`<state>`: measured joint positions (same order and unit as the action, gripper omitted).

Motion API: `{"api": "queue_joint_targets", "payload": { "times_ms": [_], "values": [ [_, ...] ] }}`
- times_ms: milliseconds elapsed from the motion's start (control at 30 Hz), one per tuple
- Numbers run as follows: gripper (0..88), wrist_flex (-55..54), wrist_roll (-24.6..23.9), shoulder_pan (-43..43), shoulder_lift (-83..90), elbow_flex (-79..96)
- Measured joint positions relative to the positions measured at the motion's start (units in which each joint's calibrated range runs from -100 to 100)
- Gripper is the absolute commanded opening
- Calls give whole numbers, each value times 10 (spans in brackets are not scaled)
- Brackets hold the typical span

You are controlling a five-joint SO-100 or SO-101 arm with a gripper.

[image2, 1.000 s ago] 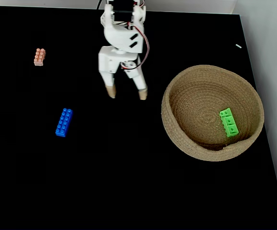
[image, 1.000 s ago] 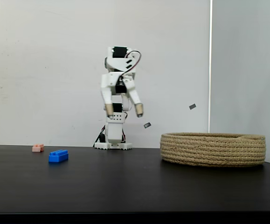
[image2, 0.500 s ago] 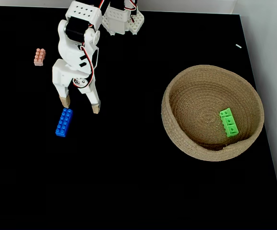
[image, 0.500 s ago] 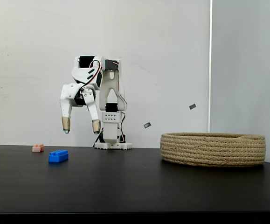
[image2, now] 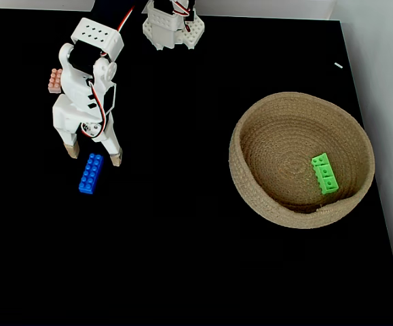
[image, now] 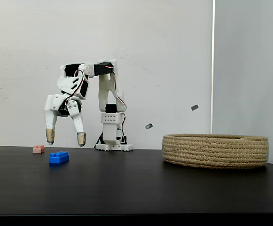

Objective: Place the lego blocks in the tray

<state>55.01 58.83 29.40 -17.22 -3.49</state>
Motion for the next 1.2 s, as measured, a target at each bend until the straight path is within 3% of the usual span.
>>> {"api": "queue_joint_targets", "payload": {
  "times_ms": [400,700,833,1200],
  "values": [
    [284,0,1,2,-56,-19],
    [127,0,-12,-21,-72,-19],
    [3,-6,-14,-21,-75,-19],
    [0,-40,-21,-21,-76,-19]
  ]
}}
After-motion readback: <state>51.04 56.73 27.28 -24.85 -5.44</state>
